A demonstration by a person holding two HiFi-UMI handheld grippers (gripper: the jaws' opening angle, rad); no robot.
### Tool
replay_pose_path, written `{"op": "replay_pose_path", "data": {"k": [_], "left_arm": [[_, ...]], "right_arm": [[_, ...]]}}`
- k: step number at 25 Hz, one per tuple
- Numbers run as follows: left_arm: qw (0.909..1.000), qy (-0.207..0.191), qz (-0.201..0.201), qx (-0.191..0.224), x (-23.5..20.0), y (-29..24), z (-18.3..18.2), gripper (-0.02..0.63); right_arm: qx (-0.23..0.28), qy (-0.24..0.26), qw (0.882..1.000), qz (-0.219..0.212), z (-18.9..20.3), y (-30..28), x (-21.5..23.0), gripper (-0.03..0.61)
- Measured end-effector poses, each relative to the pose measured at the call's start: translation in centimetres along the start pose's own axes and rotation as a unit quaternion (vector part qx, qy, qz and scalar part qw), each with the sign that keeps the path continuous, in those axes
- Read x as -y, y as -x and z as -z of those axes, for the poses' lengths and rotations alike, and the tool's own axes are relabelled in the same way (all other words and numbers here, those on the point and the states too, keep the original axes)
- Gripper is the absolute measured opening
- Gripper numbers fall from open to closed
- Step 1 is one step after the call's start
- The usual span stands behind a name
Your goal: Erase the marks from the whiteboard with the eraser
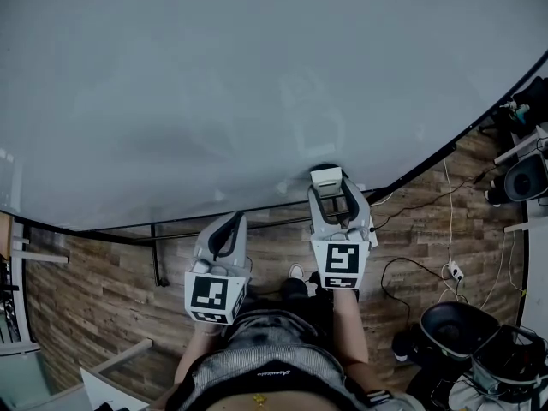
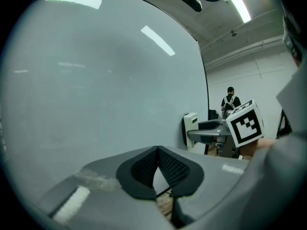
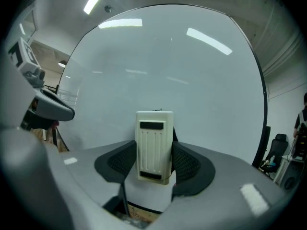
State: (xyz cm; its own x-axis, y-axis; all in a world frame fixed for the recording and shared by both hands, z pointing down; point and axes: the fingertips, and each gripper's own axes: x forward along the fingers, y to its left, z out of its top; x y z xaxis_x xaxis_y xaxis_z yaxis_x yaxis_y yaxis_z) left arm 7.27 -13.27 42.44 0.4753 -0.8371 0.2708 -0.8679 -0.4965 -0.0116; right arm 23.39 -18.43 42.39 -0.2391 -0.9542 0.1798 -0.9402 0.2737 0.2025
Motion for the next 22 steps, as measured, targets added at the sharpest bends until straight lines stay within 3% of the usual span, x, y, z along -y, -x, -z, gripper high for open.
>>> {"op": "replay_pose_path", "data": {"k": [4, 9, 18, 22], "left_arm": [[1.0000, 0.000, 0.000, -0.003, 0.0, -0.2, 0.2, 0.005], [0.9999, 0.010, 0.000, -0.005, -0.8, 0.1, 0.7, 0.005], [0.9999, 0.007, -0.008, -0.003, -3.2, 2.3, 1.4, 0.005], [1.0000, 0.008, -0.004, -0.004, -3.1, 2.4, 1.4, 0.005]], "right_arm": [[0.002, -0.005, 1.000, -0.003, -0.3, 0.0, 0.2, 0.241], [0.039, -0.032, 0.998, -0.026, -4.7, 0.6, -0.7, 0.241], [0.117, -0.003, 0.992, -0.042, -13.2, 1.9, -2.7, 0.238], [0.131, 0.001, 0.991, -0.033, -13.9, 1.9, -2.9, 0.238]]}}
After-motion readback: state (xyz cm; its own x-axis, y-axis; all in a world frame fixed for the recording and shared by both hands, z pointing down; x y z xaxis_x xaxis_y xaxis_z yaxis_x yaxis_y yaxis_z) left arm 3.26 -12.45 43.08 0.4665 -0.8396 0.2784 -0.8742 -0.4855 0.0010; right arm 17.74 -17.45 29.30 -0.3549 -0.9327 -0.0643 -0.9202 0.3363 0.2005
